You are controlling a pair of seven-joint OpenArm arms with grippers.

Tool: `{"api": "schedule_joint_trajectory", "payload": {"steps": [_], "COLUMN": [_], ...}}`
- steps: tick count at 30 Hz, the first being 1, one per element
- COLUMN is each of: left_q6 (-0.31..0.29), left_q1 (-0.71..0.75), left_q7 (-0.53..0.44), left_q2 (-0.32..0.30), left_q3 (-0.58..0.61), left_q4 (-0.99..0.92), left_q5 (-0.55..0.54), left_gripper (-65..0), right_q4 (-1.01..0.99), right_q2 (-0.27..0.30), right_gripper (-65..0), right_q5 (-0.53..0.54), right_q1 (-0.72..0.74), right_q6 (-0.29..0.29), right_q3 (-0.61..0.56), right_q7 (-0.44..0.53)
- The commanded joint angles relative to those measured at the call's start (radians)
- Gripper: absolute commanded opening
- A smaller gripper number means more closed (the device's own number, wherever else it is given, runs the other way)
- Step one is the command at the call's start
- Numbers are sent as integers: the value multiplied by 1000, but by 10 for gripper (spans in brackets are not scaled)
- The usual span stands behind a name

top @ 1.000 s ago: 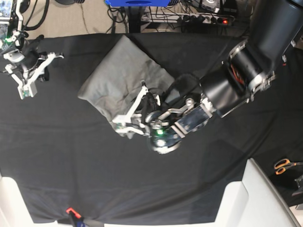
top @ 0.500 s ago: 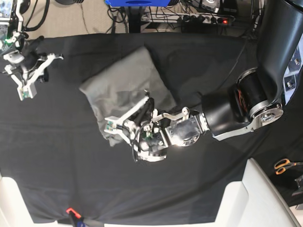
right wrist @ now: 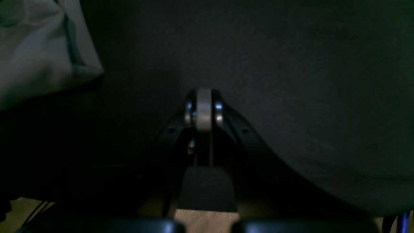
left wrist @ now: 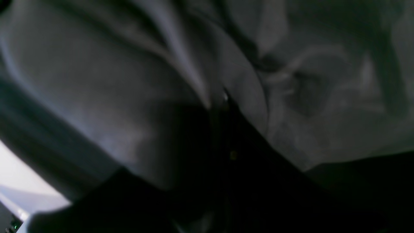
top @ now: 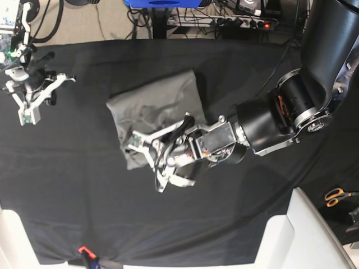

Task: Fold the T-shirt properly
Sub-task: 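Drag the folded shirt with the left gripper to straighten it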

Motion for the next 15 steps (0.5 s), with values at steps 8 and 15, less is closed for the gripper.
{"api": "schedule_joint_trajectory", "payload": {"steps": [8, 15], "left_q6": [7, 7], "left_q1": [-31, -29], "left_q7": [-79, -84], "left_q2": [95, 119], "left_q3": [-10, -16], "left_q4": [-88, -122], "left_q5": [12, 8], "left_gripper": [-650, -650], "right_q4": [14, 14], "right_q2": [8, 8], "right_gripper": [-648, -648], "right_q5": [7, 7], "right_q1": [15, 15], "right_q6": [-3, -3], "right_q3": [8, 9], "right_q7": [17, 17]}}
